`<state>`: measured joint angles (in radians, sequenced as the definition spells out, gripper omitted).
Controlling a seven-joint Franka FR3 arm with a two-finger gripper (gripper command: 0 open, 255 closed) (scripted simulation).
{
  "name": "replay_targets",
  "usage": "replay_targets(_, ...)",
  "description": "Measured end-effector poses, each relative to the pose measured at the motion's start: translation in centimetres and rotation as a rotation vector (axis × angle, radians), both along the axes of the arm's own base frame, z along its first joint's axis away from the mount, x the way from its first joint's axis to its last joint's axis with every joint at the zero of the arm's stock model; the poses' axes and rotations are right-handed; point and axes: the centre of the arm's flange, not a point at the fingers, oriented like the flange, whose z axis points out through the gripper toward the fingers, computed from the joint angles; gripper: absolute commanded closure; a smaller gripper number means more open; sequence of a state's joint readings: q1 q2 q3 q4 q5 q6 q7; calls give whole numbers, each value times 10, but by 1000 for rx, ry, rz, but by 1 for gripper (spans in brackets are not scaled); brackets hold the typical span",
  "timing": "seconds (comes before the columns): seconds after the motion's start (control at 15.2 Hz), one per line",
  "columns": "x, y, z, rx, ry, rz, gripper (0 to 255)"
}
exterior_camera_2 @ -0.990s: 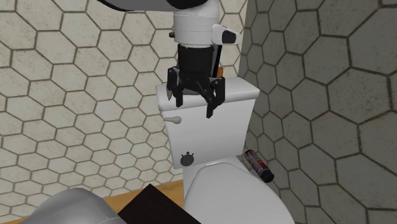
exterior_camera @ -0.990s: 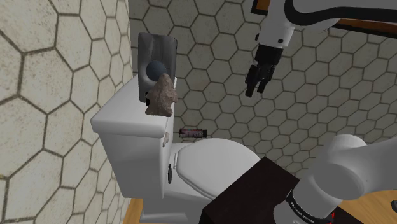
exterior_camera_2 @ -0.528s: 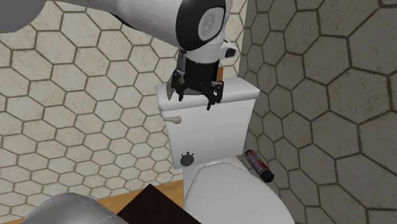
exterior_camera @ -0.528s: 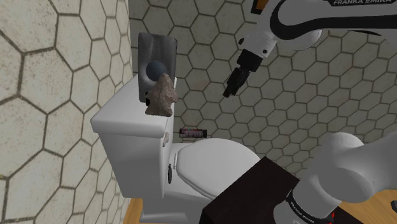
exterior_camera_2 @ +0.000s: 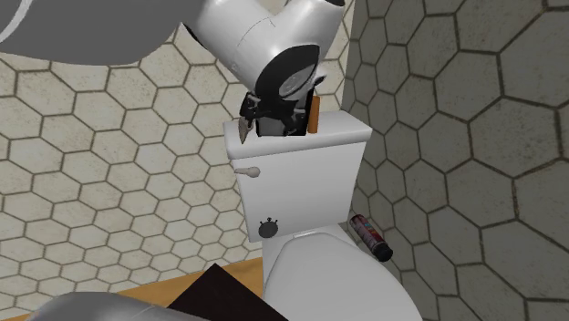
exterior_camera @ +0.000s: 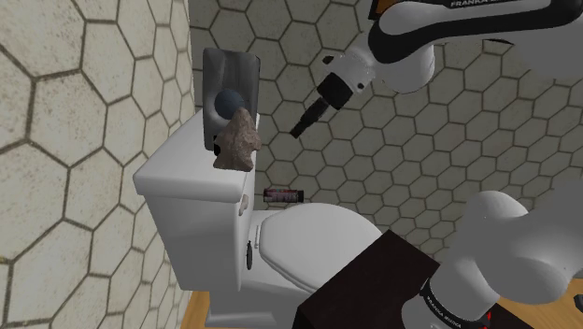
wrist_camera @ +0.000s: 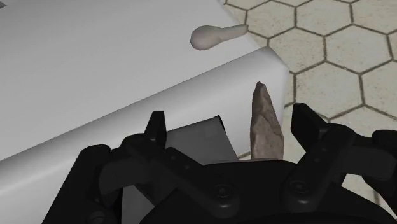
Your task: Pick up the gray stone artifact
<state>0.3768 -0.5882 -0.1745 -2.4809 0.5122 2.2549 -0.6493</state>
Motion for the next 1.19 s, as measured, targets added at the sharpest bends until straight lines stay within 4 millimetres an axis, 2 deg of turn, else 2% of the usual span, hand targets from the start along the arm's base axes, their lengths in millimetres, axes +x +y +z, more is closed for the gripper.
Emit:
replay_targets(0.26,20,23,0,120,-121,135,0)
replay_targets(0.53,32,47,-4,216,-219,244,0)
replay_targets(0.99,36,49,-37,228,-233,258,0)
replay_targets(1.06,35,49,-39,227,-233,258,255)
replay_targets(1.19,35,49,-40,228,-234,258,255)
